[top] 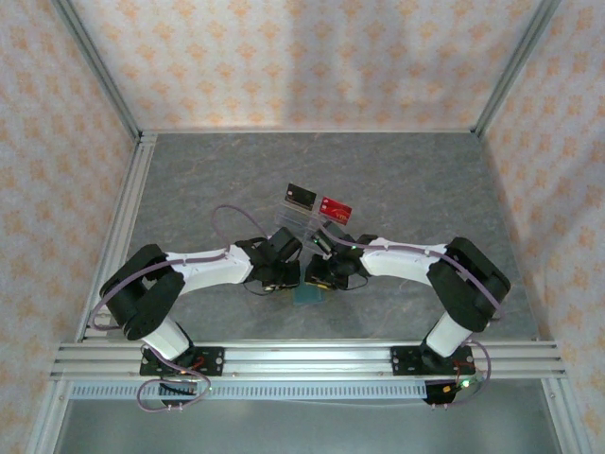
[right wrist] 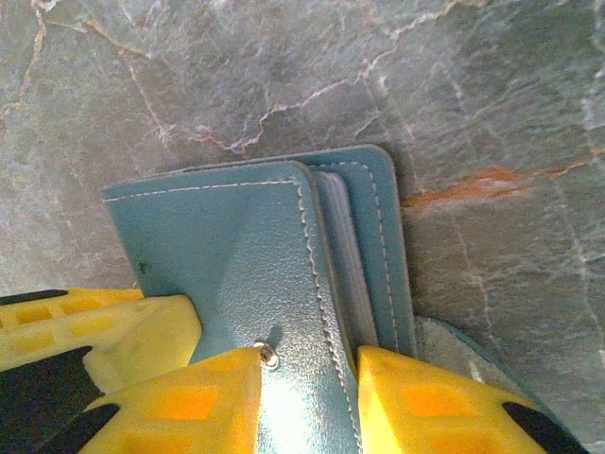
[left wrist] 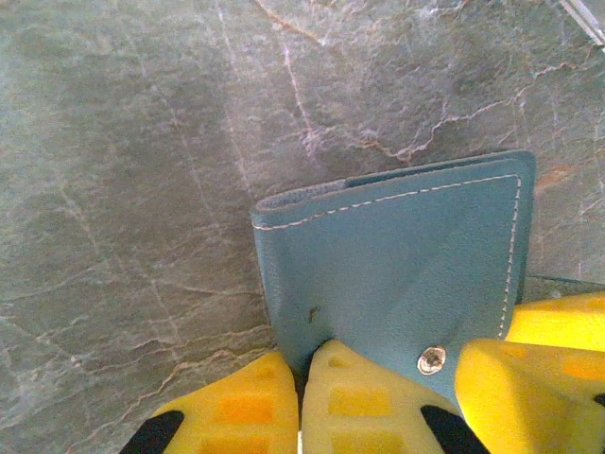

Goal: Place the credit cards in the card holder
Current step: Pick up the card holder at the bottom-center of the table.

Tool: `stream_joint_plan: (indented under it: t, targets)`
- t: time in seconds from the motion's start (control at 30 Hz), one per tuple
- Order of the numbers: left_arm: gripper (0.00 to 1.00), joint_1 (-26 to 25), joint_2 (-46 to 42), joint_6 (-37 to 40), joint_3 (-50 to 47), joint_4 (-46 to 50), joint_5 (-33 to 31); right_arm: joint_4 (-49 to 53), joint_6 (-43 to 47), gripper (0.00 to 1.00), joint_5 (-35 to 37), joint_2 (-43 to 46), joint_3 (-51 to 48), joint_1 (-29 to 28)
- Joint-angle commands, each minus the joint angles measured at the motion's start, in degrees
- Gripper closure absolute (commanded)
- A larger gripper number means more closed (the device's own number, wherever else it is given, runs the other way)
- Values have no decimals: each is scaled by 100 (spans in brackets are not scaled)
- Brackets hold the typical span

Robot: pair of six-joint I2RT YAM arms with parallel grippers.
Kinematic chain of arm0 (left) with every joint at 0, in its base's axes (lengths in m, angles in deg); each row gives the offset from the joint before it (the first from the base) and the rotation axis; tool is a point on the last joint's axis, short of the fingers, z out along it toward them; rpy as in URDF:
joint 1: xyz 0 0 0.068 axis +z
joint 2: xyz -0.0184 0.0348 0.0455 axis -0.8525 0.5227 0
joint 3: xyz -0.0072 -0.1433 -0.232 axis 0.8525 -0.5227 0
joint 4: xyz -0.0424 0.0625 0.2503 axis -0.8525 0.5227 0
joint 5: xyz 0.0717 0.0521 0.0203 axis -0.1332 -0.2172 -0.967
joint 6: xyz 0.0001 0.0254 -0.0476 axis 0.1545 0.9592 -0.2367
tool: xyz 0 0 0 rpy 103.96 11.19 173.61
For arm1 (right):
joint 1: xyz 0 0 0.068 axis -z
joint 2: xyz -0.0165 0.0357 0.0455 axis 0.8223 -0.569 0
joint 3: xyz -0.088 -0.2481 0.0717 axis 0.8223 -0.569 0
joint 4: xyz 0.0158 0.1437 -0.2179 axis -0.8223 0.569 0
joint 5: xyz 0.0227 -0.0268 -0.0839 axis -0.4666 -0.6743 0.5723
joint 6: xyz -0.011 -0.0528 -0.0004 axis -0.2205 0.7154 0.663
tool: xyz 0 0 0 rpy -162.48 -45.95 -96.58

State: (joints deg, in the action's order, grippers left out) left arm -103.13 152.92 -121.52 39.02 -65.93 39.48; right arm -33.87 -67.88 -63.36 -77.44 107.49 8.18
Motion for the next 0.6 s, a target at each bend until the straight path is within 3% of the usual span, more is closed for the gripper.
stream_joint_plan:
  t: [0.0,0.23,0.57]
  targets:
    - [100,-117,9,-83,-139,261,400,-37,190,67,-143,269,181,78]
    - [100,-38,-255,-57,-28,343,524,142,320,61,-243,413,144,288]
    - [100,74,-607,-129,0,306,678,318,488,59,-334,297,194,293]
